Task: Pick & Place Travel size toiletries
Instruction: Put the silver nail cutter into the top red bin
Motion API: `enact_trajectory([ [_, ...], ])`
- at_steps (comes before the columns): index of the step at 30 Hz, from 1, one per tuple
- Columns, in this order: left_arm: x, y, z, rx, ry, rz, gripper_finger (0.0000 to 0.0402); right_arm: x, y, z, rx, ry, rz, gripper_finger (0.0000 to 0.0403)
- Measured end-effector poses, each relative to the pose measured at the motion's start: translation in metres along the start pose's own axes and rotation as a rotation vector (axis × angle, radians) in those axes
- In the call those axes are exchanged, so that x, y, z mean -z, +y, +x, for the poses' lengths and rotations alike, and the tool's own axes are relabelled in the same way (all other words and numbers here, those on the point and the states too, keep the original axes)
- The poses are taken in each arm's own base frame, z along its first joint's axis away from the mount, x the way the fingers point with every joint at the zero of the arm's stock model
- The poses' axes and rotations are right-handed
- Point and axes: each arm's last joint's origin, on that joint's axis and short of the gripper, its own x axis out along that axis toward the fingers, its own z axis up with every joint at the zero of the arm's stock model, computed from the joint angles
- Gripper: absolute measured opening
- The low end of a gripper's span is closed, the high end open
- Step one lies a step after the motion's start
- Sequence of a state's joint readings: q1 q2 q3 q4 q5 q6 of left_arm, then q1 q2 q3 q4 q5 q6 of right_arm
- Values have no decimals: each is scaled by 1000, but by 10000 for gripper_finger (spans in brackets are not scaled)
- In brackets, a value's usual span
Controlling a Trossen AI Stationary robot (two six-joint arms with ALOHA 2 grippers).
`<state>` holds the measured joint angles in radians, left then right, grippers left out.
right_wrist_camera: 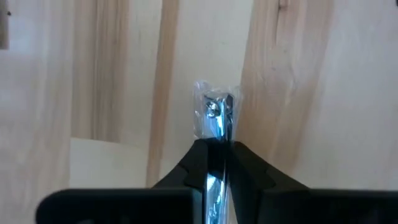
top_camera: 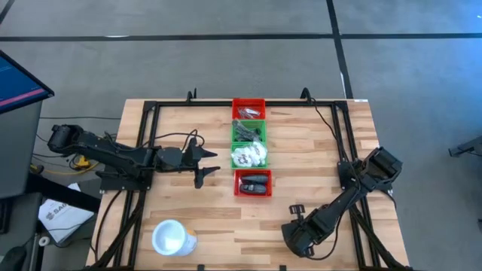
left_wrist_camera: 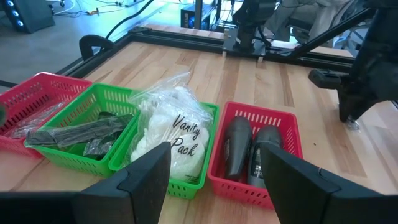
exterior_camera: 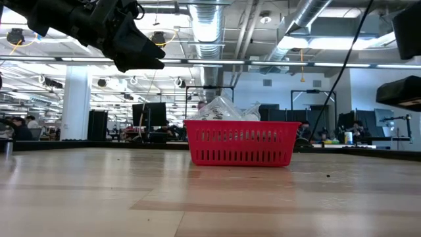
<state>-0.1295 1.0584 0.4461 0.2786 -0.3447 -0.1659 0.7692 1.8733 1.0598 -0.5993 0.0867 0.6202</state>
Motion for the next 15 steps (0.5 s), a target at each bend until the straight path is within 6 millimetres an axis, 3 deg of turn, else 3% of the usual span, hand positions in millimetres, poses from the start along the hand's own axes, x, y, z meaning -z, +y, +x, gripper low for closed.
enact_trajectory([
  [15, 0, 0, 0, -5, 0, 0, 237, -14, 1, -13, 6, 29, 16, 31],
])
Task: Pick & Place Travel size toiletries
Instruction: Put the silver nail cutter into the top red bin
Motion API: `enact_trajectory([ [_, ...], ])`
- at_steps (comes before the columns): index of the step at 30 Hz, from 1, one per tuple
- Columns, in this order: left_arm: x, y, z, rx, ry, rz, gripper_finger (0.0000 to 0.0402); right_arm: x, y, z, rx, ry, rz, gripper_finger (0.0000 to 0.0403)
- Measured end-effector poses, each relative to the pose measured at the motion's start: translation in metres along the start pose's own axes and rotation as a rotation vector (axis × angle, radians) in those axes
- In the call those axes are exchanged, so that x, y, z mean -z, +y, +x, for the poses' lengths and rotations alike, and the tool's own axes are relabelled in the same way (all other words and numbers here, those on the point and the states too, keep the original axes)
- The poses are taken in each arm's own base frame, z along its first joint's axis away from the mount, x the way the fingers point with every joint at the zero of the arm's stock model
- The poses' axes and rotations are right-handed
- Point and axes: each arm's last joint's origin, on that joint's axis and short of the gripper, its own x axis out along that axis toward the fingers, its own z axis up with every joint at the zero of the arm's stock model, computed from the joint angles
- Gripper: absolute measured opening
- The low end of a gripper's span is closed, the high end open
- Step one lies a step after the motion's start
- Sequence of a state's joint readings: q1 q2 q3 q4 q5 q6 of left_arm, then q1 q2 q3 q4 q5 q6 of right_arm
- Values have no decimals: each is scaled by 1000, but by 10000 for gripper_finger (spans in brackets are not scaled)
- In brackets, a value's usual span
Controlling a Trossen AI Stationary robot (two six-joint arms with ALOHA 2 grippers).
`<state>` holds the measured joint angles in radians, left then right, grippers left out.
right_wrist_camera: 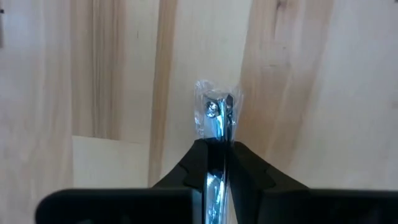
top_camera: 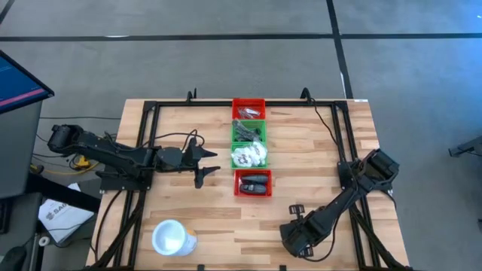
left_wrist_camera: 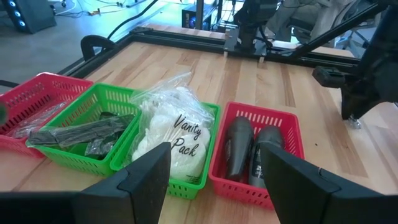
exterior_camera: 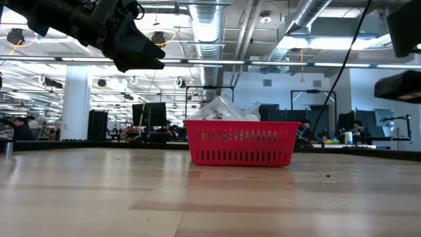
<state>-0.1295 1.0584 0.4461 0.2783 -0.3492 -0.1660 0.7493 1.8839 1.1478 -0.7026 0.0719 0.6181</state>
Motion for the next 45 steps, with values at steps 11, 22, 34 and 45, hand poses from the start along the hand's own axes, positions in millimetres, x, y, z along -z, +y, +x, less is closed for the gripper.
enact_trajectory([
  [11, 0, 0, 0, 0, 0, 0, 237, -31, -17, -27, 29, -3, -70, 31],
  [22, 0, 0, 0, 1, 0, 0, 237, -67, -45, -52, 43, -77, -174, 31],
  [34, 0, 0, 0, 5, 1, 2, 237, -82, -101, -94, 131, -198, -164, 31],
  [45, 0, 0, 0, 4, -1, 3, 237, -86, -175, -126, 198, -277, -111, 31],
])
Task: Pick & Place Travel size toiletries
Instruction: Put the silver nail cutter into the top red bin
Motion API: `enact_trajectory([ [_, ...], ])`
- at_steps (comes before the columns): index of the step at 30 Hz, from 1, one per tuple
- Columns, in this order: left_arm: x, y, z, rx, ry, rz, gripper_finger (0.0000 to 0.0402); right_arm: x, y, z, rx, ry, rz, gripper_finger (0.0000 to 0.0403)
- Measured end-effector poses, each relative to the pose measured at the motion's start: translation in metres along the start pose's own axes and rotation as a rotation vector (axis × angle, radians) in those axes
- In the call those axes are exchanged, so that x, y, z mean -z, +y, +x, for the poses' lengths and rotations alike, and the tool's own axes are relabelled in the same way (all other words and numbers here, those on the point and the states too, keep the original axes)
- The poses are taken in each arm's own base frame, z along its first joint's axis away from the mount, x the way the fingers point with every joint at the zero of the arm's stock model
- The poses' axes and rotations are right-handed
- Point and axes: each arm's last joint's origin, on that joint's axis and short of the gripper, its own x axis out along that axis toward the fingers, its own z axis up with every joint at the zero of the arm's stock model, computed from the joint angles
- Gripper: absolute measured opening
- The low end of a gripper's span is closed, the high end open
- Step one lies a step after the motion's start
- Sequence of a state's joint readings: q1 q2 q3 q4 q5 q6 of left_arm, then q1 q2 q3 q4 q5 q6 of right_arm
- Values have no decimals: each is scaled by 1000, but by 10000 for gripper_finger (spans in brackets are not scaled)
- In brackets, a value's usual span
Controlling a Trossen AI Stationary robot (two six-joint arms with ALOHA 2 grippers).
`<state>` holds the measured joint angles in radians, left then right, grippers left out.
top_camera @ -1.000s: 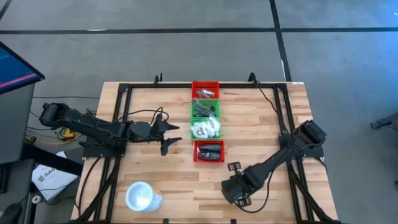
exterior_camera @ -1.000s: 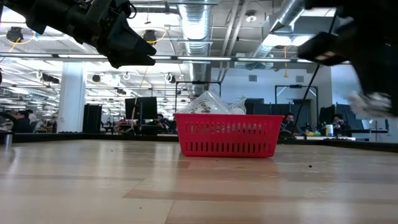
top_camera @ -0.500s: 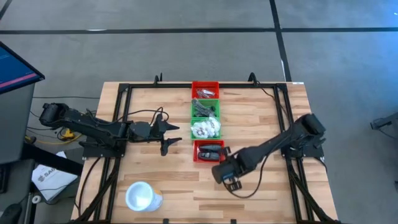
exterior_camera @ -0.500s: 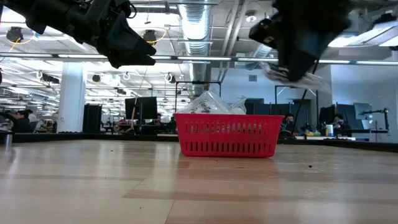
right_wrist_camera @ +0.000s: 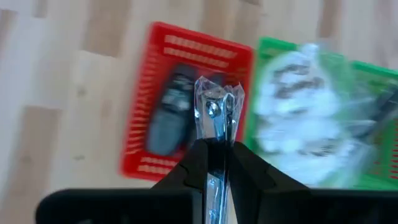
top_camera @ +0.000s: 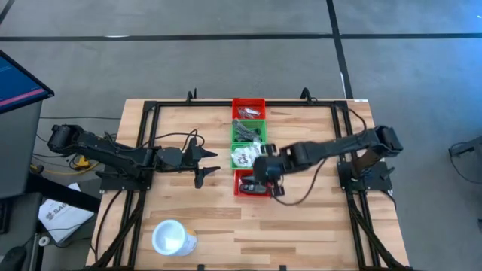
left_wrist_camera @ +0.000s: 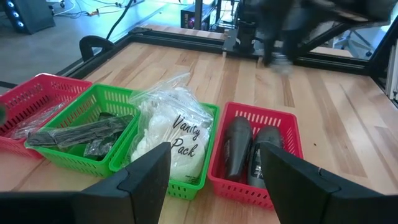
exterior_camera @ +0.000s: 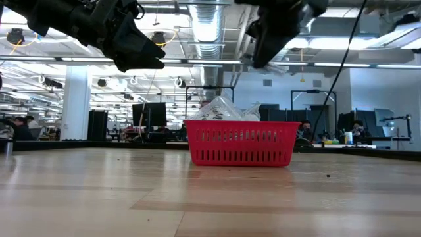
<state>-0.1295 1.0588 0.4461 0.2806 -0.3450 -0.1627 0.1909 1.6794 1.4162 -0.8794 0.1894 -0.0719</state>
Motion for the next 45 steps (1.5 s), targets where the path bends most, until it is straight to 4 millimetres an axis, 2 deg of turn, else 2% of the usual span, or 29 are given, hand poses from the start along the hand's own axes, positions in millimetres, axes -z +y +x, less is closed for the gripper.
enact_trajectory([
  [13, -1, 0, 0, -3, -7, -2, 237, 11, -90, 12, 65, -26, 40, 31],
  [18, -1, 0, 0, -3, -8, -2, 237, 21, -127, 27, 106, -13, 84, 31],
  [26, -1, 0, 0, -2, -9, -3, 237, 37, -182, 45, 104, -100, 158, 31],
  [33, -2, 0, 0, 0, -16, -5, 237, 52, -218, 67, 149, -133, 198, 34],
  [41, -3, 0, 0, 1, -28, -10, 237, 70, -249, 94, 184, -149, 237, 32],
  [45, -3, 0, 0, 2, -33, -11, 237, 79, -265, 98, 202, -187, 264, 36],
])
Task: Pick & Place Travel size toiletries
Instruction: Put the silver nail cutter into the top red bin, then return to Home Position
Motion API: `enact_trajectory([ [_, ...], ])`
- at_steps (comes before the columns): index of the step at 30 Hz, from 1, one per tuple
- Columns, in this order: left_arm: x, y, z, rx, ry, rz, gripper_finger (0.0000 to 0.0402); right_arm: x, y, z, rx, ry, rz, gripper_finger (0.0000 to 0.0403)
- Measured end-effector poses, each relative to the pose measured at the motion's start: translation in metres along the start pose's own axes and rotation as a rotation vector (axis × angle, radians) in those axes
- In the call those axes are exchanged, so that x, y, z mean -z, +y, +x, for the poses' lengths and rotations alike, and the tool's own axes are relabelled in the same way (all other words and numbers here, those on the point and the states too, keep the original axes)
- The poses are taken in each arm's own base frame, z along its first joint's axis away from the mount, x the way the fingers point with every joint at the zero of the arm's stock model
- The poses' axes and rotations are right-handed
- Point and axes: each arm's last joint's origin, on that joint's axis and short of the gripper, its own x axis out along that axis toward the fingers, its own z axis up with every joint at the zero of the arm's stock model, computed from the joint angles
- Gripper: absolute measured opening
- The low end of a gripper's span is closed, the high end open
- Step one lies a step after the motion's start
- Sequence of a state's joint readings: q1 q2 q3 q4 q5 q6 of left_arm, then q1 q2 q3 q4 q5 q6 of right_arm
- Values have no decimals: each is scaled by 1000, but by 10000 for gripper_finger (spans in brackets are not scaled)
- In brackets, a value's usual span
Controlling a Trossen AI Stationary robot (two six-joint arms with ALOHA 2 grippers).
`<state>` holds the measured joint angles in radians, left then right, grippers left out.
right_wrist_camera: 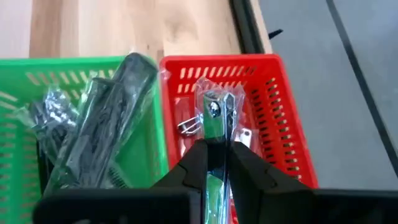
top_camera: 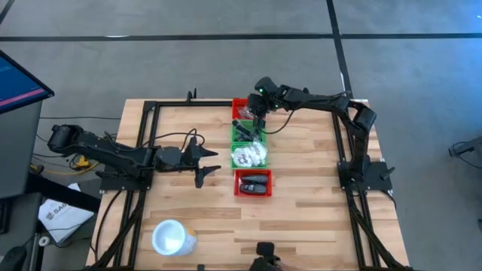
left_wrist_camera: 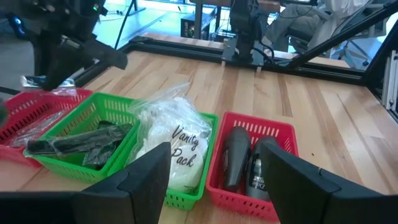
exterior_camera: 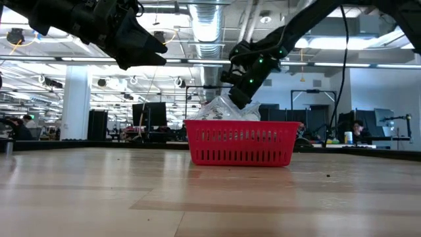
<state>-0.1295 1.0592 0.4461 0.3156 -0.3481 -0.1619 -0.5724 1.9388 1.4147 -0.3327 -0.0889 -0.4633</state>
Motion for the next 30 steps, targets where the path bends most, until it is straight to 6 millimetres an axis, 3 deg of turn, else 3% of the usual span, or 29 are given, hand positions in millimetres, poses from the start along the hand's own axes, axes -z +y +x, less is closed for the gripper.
enact_trajectory([
  [9, -1, 2, 1, -19, -6, -4, 237, 1, -24, -3, -19, -129, 70, 36],
  [17, -1, 2, 1, -19, -9, -5, 237, 9, -32, 18, -11, -151, 126, 40],
  [30, -1, 2, 0, -21, -9, 0, 237, 8, -35, 18, 4, -178, 183, 98],
])
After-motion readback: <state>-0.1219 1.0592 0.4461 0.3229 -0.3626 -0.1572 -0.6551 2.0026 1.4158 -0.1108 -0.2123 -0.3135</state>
